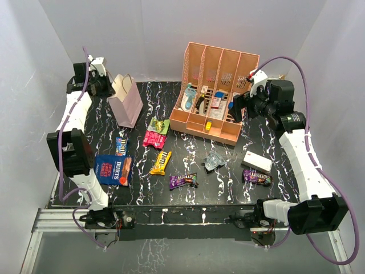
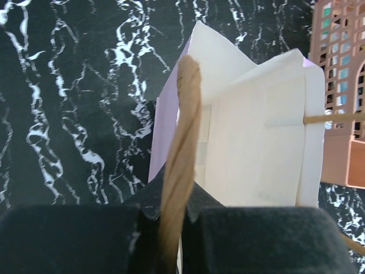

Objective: Place the snacks into the paper bag
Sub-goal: Move the paper bag to the center of the board.

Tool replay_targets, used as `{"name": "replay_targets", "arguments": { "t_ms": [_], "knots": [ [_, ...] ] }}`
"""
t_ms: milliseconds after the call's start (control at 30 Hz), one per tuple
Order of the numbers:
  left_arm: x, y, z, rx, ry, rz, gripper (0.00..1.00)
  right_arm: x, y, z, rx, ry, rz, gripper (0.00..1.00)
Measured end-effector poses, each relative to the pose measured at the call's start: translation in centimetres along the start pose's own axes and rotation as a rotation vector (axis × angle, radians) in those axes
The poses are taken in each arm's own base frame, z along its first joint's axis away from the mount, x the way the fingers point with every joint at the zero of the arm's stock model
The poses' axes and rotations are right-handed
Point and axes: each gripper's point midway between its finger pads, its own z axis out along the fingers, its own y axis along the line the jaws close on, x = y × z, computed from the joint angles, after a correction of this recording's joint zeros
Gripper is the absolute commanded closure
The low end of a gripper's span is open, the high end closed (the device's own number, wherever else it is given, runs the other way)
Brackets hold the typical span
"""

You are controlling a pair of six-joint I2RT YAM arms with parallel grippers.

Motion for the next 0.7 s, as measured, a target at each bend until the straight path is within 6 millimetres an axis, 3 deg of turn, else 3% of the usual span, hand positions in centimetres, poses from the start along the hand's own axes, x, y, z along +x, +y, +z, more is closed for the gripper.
{"name": "replay_targets", "arguments": {
  "t_ms": [233, 500, 700],
  "knots": [
    [0.8, -3.0, 2.2, 0.071, 0.037, -0.025, 1.0, 0.6, 0.3, 0.2, -0.018, 0.009, -0.005, 0.02],
    [0.8, -6.0, 3.1, 0.102, 0.037, 0.032, 1.0, 1.5, 0.6, 0.5, -0.038, 0.028, -0.011, 0.02],
    [0.8, -6.1, 3.2, 0.097, 0.039, 0.035, 1.0, 2.5, 0.7, 0.8, -0.051, 0.05, -0.022, 0.02]
  ]
}}
